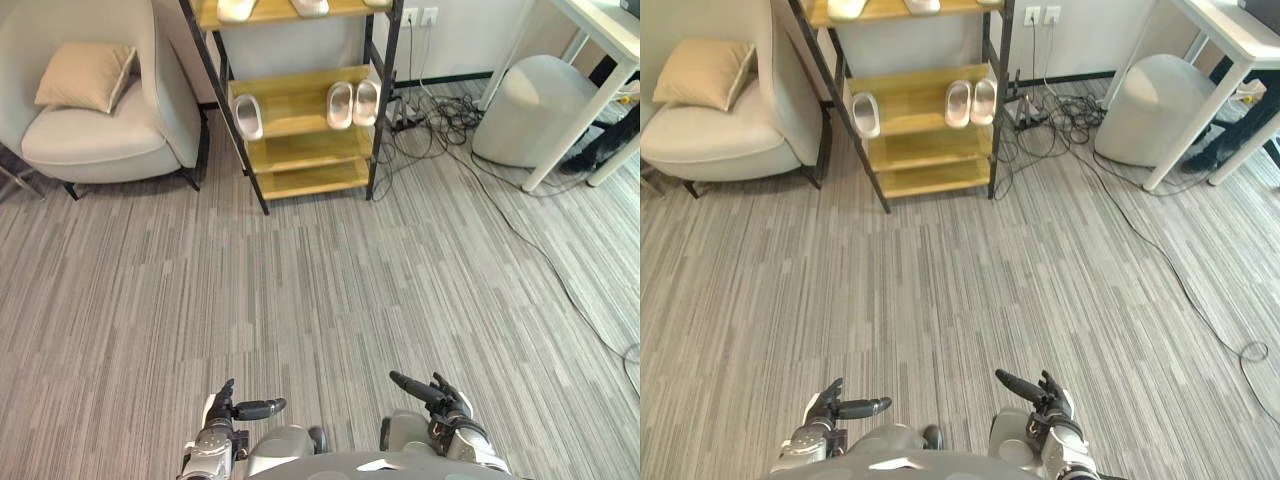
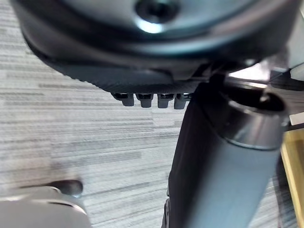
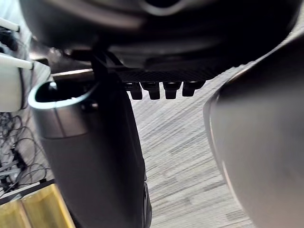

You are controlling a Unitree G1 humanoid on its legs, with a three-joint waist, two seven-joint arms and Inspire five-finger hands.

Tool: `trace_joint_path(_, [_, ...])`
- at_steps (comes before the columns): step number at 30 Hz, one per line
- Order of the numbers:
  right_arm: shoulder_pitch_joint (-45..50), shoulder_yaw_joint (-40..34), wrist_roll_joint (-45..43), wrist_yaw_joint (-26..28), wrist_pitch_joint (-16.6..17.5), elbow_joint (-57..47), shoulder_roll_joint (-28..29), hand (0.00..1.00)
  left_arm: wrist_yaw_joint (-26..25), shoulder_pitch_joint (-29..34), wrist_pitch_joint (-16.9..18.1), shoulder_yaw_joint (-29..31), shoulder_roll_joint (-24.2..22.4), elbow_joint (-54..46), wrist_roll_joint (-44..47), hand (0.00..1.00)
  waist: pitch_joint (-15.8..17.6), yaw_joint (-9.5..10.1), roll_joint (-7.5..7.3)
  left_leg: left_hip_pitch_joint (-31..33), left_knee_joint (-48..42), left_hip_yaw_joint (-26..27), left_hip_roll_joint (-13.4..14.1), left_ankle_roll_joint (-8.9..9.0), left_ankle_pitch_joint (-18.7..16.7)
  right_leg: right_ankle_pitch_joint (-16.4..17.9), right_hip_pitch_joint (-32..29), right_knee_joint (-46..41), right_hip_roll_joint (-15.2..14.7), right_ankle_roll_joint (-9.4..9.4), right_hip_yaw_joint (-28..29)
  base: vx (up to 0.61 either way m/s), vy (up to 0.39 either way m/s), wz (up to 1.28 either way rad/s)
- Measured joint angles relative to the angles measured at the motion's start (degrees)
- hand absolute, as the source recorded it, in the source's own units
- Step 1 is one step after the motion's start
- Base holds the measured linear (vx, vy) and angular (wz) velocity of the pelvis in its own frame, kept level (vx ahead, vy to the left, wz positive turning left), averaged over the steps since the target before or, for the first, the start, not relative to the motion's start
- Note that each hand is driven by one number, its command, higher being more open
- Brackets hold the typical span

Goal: Organize the slippers on the shoe rack

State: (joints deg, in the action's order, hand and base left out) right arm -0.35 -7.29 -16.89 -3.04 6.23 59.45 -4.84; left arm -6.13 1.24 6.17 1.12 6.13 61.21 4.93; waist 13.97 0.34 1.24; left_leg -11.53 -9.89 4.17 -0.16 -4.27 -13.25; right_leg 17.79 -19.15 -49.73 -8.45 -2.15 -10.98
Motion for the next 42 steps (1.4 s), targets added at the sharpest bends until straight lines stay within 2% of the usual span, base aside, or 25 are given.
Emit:
trace_joint_path(1, [-0.2, 0.1, -0.1, 0.0, 0.2, -0.3, 0.2, 1.00, 0.0, 0.0, 0.0, -0.1, -0.6, 0.0, 0.0, 1.00, 0.0, -0.77, -0.08, -0.8, 0.1, -1.2, 0.9, 0.09, -0.1, -1.4, -1.6, 8.9, 1.1, -0.95, 0.9, 0.61, -0.279, 0.78])
trace_joint_path(2, [0.0, 0.4, 0.0, -0.1, 0.5, -0.3, 0.6, 1.00, 0.2, 0.1, 0.0, -0.2, -1.1, 0.0, 0.0, 1.00, -0.4, -1.26, -1.15, -2.2, 0.7, -2.5, 1.4, 1.10, -0.6, -7.1, -2.0, 21.9, 2.2, -1.19, 2.6, 0.50, -0.286, 0.64])
trace_joint_path(3, [0.3, 0.7, -0.3, -0.1, 0.5, -0.2, 0.8, 1.00, 0.6, 0.2, -0.1, -0.2, -0.9, -0.1, -0.5, 1.00, -0.5, -1.38, -1.98, -2.8, 0.8, -3.3, 1.2, 2.39, -1.4, -13.6, -1.5, 26.8, 2.4, -1.10, 3.4, 0.61, -0.376, 0.54])
trace_joint_path(4, [0.1, 0.8, -0.2, 0.0, 0.6, 0.2, 0.6, 1.00, 0.9, -0.4, 0.0, -0.6, -1.2, 0.9, -0.5, 1.00, -0.5, -1.18, -0.88, -4.4, 0.7, -4.8, 3.3, 4.21, -2.8, -18.9, -0.4, 26.7, 3.7, 2.16, 2.6, 0.58, -0.379, 0.17])
trace_joint_path(5, [-1.1, 0.7, 0.0, -0.1, 0.7, 1.2, 0.2, 1.00, 1.0, -0.4, 0.1, -0.1, -2.8, 1.2, -0.7, 1.00, -1.0, -0.38, 1.03, -4.0, -0.9, -6.8, 5.8, 4.47, -2.5, -15.9, 0.0, 25.7, 6.2, 3.12, 1.9, 0.48, -0.307, 0.09])
trace_joint_path(7, [-1.2, 0.6, 0.3, 0.0, 0.7, 1.1, 0.1, 1.00, 1.2, -0.5, 0.1, 0.6, -3.2, 1.3, -1.4, 1.00, -1.2, -1.01, 1.63, -3.2, -4.6, -8.3, 7.1, 6.21, -1.4, -13.2, 1.3, 24.5, 6.6, 4.19, 0.0, 0.42, -0.256, 0.37])
trace_joint_path(9, [0.8, 0.6, 1.0, -0.1, 0.5, 0.4, 0.0, 1.00, 1.4, -0.7, 0.0, 4.0, -4.3, 0.8, -3.2, 1.00, -1.0, -1.54, 2.03, 3.5, -22.6, -9.0, 8.6, 9.78, 2.9, -9.9, 7.5, 26.5, 6.9, 4.57, -3.2, 0.40, -0.251, 0.77])
trace_joint_path(10, [2.3, 0.5, 1.0, -0.2, 0.3, -0.8, -0.2, 1.00, 1.4, -0.4, 0.0, 5.8, -4.9, -0.3, -3.3, 1.00, -0.7, -1.08, 2.15, 9.5, -36.7, -8.8, 10.2, 11.64, 8.0, -9.0, 11.9, 29.0, 7.6, 4.92, -4.3, 0.35, -0.204, 0.50])
trace_joint_path(13, [3.6, 0.6, 0.9, -0.4, 0.2, -1.4, 0.2, 1.00, 1.1, 0.3, 0.1, 7.4, -4.9, -3.4, -3.3, 1.00, -0.6, -0.26, 1.81, 22.0, -53.9, -2.1, 14.5, 10.82, 5.2, -7.7, 22.2, 35.8, 9.1, 5.27, -6.2, 0.35, -0.158, 0.35])
trace_joint_path(15, [3.7, 0.7, 0.9, -0.5, 0.1, -1.1, 0.4, 1.00, 0.9, 0.4, 0.9, 7.0, -4.8, -5.1, -3.2, 1.00, -0.7, 0.86, 1.27, 28.0, -49.1, 3.3, 14.5, 9.22, 2.7, -7.9, 26.9, 40.7, 9.2, 4.14, -6.3, 0.40, -0.084, 0.11])
trace_joint_path(18, [3.0, 0.6, 0.9, -0.8, 0.0, 0.1, 0.6, 1.00, 0.8, -0.6, 1.3, 6.2, -4.2, -5.1, -3.1, 1.00, -0.5, 2.26, 0.95, 29.7, -29.1, 6.3, 10.8, 8.57, 1.4, -8.0, 30.7, 44.2, 8.7, 2.98, -5.7, 0.42, 0.053, -0.12])
trace_joint_path(20, [2.2, 0.6, 0.9, -0.9, -0.2, 1.2, 0.9, 1.00, 0.8, -0.7, 1.3, 5.7, -4.0, -4.7, -2.9, 1.00, -0.4, 2.54, 0.54, 28.1, -9.1, 6.0, 6.8, 7.82, 7.7, -6.7, 32.5, 45.4, 7.8, 0.97, -4.6, 0.43, 0.129, -0.33])
trace_joint_path(21, [1.6, 0.6, 0.9, -1.0, -0.5, 1.9, 0.8, 1.00, 0.5, -0.6, 1.3, 5.4, -4.2, -4.0, -2.1, 1.00, -0.6, 3.04, 0.91, 26.7, -4.8, 5.0, 5.7, 4.52, 16.8, -5.6, 34.4, 46.2, 7.7, -0.54, -2.7, 0.44, 0.143, -0.31])
trace_joint_path(22, [1.0, 0.7, 0.9, -1.2, -0.7, 2.7, 1.9, 1.00, 0.4, -1.5, 1.3, 4.4, -2.7, -3.1, -2.2, 1.00, -1.1, 2.67, -1.71, 25.7, -4.6, 6.0, 3.5, 2.90, 15.5, -5.4, 35.0, 46.7, 5.4, -1.13, -2.2, 0.63, 0.201, -0.22])
trace_joint_path(23, [1.2, 0.7, 1.0, -1.1, -0.7, 2.8, 2.8, 1.00, 0.5, -1.9, 1.3, 3.6, -1.9, -2.4, -2.3, 1.00, -1.5, 2.60, -2.86, 26.1, -6.3, 6.3, 2.6, 2.41, 13.2, -5.5, 34.9, 45.7, 4.1, -1.31, -1.3, 0.68, 0.236, -0.01])
trace_joint_path(25, [1.0, 0.7, 1.1, -0.7, -0.9, 2.9, 2.9, 1.00, 0.9, -2.2, 1.1, 3.5, -1.8, -1.2, -2.2, 1.00, -2.0, 2.73, -2.76, 25.0, -10.2, 7.2, 2.3, 1.56, 8.1, -4.2, 32.1, 35.1, 2.2, -3.29, 1.7, 0.51, 0.216, -0.20])
trace_joint_path(26, [0.9, 0.7, 1.3, -0.4, -0.8, 2.8, 2.7, 1.00, 0.9, -2.2, 1.0, 3.0, -1.7, -0.6, -2.3, 1.00, -2.1, 2.63, -2.82, 21.4, -9.5, 8.3, 1.5, 1.02, 5.7, -4.3, 27.4, 21.0, 0.1, -4.50, 4.1, 0.31, 0.159, -0.24])
trace_joint_path(28, [0.9, 0.7, 2.0, 0.0, -0.9, 2.7, 2.6, 1.00, 0.8, -2.2, 0.7, 0.1, -0.6, 0.6, -2.6, 1.00, -2.5, 2.22, -3.45, 17.0, -7.9, 8.5, -0.4, 0.90, 3.8, -6.3, 22.2, 5.3, -3.2, -6.51, 4.7, 0.41, 0.162, -0.06])
trace_joint_path(30, [0.9, 0.7, 3.3, 0.1, -0.9, 2.7, 2.4, 1.00, 0.4, -2.3, 0.6, -2.4, -0.1, 1.1, -3.9, 1.00, -2.6, 2.09, -3.53, 12.3, -6.9, 8.1, -1.4, 0.25, 2.2, -5.1, 18.7, -4.2, -5.7, -4.65, 2.5, 0.42, 0.105, 0.16])
trace_joint_path(31, [0.9, 0.8, 3.6, 0.1, -0.6, 2.6, 2.2, 1.00, 0.3, -2.2, 0.6, -3.3, -0.1, 1.6, -5.6, 1.00, -2.8, 1.61, -3.07, 8.5, -5.4, 6.9, -1.5, -0.17, 1.1, -3.3, 16.0, -5.5, -5.8, -2.06, -0.8, 0.41, 0.036, 0.41])
trace_joint_path(33, [0.3, 1.2, 4.3, 0.1, 0.1, 2.5, 2.2, 1.00, 0.4, -2.1, 0.4, -4.2, -0.2, 2.0, -5.6, 1.00, -2.7, 0.80, -2.86, 5.4, -3.4, 4.6, -0.5, -0.16, 1.0, -1.1, 12.6, -0.9, -4.0, -0.18, -4.3, 0.40, -0.015, 0.53])
trace_joint_path(35, [-0.6, 1.2, 4.6, 0.2, 0.1, 2.6, 2.0, 1.00, 0.5, -2.1, -0.2, -4.2, -0.3, 2.0, -5.4, 1.00, -2.3, 0.43, -2.22, 4.0, -3.1, 3.1, 1.3, 0.32, 0.7, -0.6, 10.1, 7.0, -1.1, -0.01, -4.7, 0.38, -0.111, 0.53])
trace_joint_path(37, [-0.4, 1.3, 4.6, 0.1, 0.1, 2.7, 2.2, 1.00, 0.5, -1.6, -0.2, -4.2, -0.2, 1.9, -5.5, 1.00, -2.6, 0.33, -2.58, 2.1, -2.5, 1.5, 2.0, 2.44, -0.4, -6.1, 9.8, 23.1, 1.8, -0.01, -3.8, 0.40, -0.159, 0.60])
trace_joint_path(38, [0.1, 1.1, 4.6, 0.3, 0.0, 2.8, 2.4, 1.00, 0.7, -1.9, -0.1, -3.8, 0.1, 2.3, -5.5, 1.00, -2.9, 0.44, -3.41, 0.8, -2.5, 0.2, 1.6, 4.68, -2.1, -11.9, 10.2, 26.2, 2.1, 2.44, -3.1, 0.36, -0.179, 0.30])
trace_joint_path(42, [0.4, 0.2, 4.6, 0.2, -0.3, 4.6, -0.4, 1.00, 1.3, -0.8, -0.1, -1.9, -3.5, 3.0, -5.5, 1.00, -4.9, 0.58, 2.16, 0.3, -3.0, -0.7, 5.9, 6.02, -1.9, -12.1, 15.0, 33.5, 6.5, 3.35, -4.8, 0.35, -0.199, 0.09])
